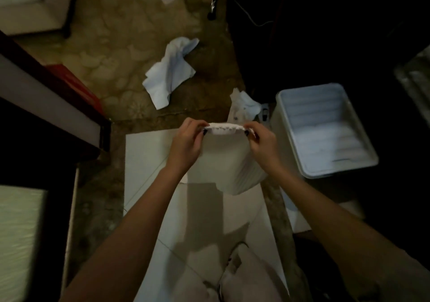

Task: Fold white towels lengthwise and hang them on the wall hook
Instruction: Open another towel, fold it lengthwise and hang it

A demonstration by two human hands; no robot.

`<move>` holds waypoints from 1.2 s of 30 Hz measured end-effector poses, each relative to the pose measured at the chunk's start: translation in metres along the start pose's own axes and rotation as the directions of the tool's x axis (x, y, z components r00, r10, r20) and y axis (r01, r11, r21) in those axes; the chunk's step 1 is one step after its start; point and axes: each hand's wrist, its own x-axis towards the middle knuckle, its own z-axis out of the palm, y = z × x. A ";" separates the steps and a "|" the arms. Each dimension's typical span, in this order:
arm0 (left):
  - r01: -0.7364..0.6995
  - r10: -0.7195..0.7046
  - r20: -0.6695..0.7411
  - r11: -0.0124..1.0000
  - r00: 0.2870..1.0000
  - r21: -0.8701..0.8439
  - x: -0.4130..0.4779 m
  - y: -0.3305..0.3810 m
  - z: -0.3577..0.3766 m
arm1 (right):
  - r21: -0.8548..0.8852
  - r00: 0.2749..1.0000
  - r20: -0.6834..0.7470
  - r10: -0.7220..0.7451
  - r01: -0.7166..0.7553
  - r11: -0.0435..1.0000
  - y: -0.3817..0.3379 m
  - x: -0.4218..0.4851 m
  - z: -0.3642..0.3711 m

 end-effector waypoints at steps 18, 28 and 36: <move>-0.035 0.132 0.180 0.888 0.975 -0.458 -0.023 0.303 -0.243 | -0.037 0.956 -0.295 0.007 -0.019 0.999 -0.271 -0.143 -0.246; -0.040 0.437 0.326 0.645 0.838 -0.763 -0.114 0.445 -0.276 | 0.021 0.737 -0.637 0.225 -0.275 0.961 -0.337 -0.324 -0.296; -0.085 0.591 0.285 0.518 0.754 -0.851 -0.188 0.537 -0.293 | 0.076 0.592 -0.758 0.275 -0.338 0.938 -0.365 -0.436 -0.314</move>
